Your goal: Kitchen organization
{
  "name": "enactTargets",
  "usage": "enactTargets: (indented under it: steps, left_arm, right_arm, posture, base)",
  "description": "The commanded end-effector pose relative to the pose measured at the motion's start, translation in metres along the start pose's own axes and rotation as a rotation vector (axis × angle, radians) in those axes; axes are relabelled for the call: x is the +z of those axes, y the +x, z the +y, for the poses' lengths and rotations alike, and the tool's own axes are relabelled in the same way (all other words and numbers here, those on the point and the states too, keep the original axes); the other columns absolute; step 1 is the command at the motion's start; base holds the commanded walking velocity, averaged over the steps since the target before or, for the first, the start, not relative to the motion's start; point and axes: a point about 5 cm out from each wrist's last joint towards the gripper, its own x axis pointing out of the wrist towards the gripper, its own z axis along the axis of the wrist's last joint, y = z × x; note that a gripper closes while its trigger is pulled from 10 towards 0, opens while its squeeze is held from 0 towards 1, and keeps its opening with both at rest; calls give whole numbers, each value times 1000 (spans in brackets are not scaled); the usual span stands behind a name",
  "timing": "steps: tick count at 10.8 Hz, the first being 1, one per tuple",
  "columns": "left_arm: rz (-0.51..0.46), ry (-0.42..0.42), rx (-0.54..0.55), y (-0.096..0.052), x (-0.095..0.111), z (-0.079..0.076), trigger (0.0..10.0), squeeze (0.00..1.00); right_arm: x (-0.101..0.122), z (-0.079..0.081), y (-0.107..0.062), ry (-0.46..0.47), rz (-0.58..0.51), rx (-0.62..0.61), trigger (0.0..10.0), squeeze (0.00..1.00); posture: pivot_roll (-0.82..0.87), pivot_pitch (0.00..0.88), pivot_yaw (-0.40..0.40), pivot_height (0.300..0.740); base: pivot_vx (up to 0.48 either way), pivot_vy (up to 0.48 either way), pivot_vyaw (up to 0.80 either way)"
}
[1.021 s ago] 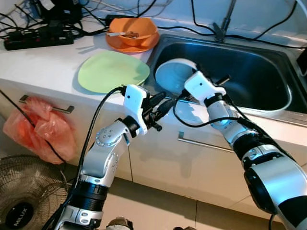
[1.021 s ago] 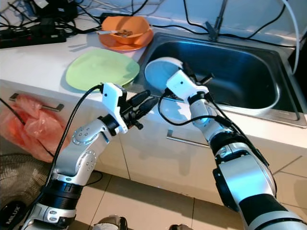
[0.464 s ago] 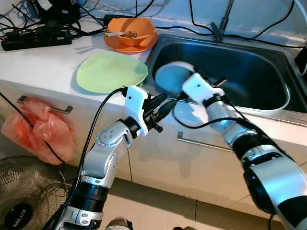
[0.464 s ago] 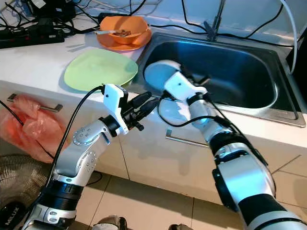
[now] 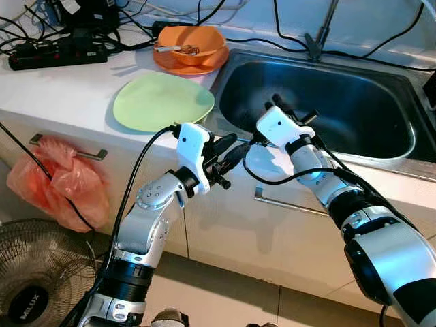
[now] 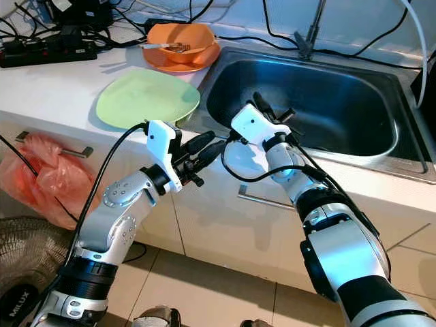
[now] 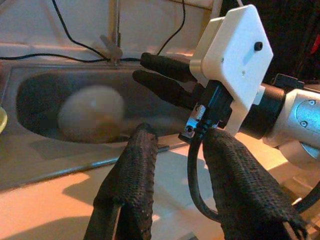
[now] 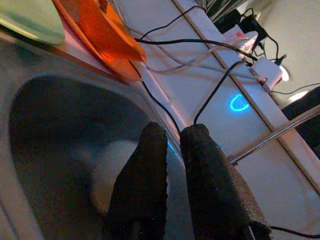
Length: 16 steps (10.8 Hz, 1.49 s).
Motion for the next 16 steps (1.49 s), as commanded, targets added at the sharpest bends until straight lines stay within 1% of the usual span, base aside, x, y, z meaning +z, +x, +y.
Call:
enactTargets:
  steps: [1,2,4,6,7,8,10,11,12,14,15,16]
  left_arm:
    - [-12,-2,-21,0,3,-3,10000,0]
    - [-12,-1,-20,0,3,-3,10000,0]
    - [-21,6,-1,1,4,-1,10000,0]
    - [-29,4,14,2,5,1,10000,0]
    - [-30,8,24,3,5,2,10000,0]
    - [-40,11,53,3,5,5,10000,0]
    - [-56,15,127,1,6,15,10000,0]
    - [-66,14,156,-1,7,19,10000,0]
    - [-73,12,173,-2,8,21,10000,0]
    - [-76,15,199,-3,8,25,10000,0]
    - [-78,14,210,-4,8,27,10000,0]
    - [-81,14,226,-5,8,30,10000,0]
  right_arm:
    - [4,-8,4,50,-1,-29,10000,0]
    - [4,-9,5,81,2,-42,10000,0]
    - [8,-20,8,247,-10,-112,10000,0]
    - [15,-38,13,605,-50,-218,10000,0]
    - [15,-40,13,706,-54,-239,10000,0]
    - [16,-38,11,790,-68,-243,10000,0]
    - [13,-24,3,946,-81,-224,10000,0]
    - [12,-16,-4,988,-103,-179,10000,0]
    - [8,-8,-11,1038,-98,-163,10000,0]
    - [7,4,-24,1087,-99,-128,10000,0]
    - [8,8,-27,1103,-98,-114,10000,0]
    - [13,17,-31,1139,-104,-64,10000,0]
  posture:
    - [261,63,-47,740]
    - [261,62,-46,740]
    - [255,58,-41,740]
    - [241,55,-40,740]
    - [237,55,-42,740]
    - [231,56,-43,740]
    - [224,65,-46,740]
    - [219,72,-48,740]
    - [215,77,-50,740]
    - [212,83,-48,740]
    - [211,84,-47,740]
    - [212,86,-44,740]
  base:
    - [0,0,0]
    - [0,0,0]
    - [0,0,0]
    - [0,0,0]
    - [0,0,0]
    - [0,0,0]
    - [0,0,0]
    - [0,0,0]
    - [0,0,0]
    - [0,0,0]
    - [0,0,0]
    - [0,0,0]
